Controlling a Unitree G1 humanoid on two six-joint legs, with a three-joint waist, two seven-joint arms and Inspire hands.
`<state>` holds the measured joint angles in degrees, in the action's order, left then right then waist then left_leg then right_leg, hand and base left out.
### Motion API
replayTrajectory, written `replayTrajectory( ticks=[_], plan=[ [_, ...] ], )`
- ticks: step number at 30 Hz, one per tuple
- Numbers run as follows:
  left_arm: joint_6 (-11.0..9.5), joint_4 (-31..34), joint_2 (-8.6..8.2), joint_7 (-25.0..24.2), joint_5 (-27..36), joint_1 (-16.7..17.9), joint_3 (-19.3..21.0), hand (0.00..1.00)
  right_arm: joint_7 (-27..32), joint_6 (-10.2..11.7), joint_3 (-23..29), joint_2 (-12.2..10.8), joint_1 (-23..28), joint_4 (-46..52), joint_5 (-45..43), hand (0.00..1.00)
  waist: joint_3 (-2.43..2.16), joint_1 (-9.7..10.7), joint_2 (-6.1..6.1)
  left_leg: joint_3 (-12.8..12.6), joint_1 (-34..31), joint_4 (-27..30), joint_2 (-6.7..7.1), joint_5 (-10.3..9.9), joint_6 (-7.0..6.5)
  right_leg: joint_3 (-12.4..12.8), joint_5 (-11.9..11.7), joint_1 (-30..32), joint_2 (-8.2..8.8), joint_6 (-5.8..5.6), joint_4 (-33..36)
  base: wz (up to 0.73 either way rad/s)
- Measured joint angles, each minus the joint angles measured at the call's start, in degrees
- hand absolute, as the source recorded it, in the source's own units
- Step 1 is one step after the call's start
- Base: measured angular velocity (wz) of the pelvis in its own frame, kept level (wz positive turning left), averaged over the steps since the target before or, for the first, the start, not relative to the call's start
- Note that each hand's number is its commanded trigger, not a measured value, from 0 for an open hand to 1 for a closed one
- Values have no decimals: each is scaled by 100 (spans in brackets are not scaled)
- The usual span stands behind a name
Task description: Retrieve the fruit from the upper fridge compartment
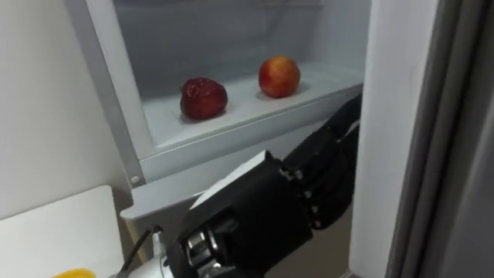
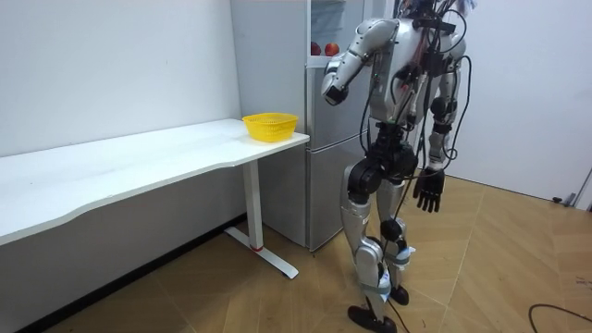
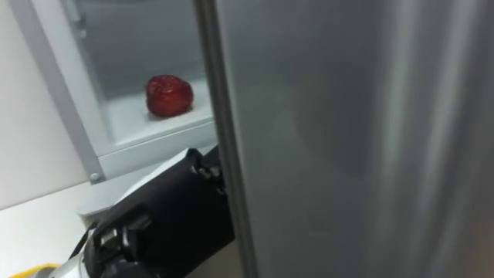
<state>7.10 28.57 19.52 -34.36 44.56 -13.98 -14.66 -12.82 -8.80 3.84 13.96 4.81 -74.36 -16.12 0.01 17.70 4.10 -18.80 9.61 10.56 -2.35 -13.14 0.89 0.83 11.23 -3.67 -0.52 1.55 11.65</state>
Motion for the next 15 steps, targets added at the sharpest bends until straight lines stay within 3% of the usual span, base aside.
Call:
replayTrajectory(
  ticks=[7,15],
  plan=[
    [43,-106,-1,-3,28,-401,-126,0,15,1,251,2,-2,6,71,0,8,142,35,-7,5,-29,0,0,0,84,-11,79,-51,4,4,-6],
    [172,-107,-3,4,26,-514,-132,0,134,-1,261,2,-17,-1,284,0,14,296,35,-9,-2,-35,-14,0,0,169,-19,103,-71,20,-27,-5]
  ],
)
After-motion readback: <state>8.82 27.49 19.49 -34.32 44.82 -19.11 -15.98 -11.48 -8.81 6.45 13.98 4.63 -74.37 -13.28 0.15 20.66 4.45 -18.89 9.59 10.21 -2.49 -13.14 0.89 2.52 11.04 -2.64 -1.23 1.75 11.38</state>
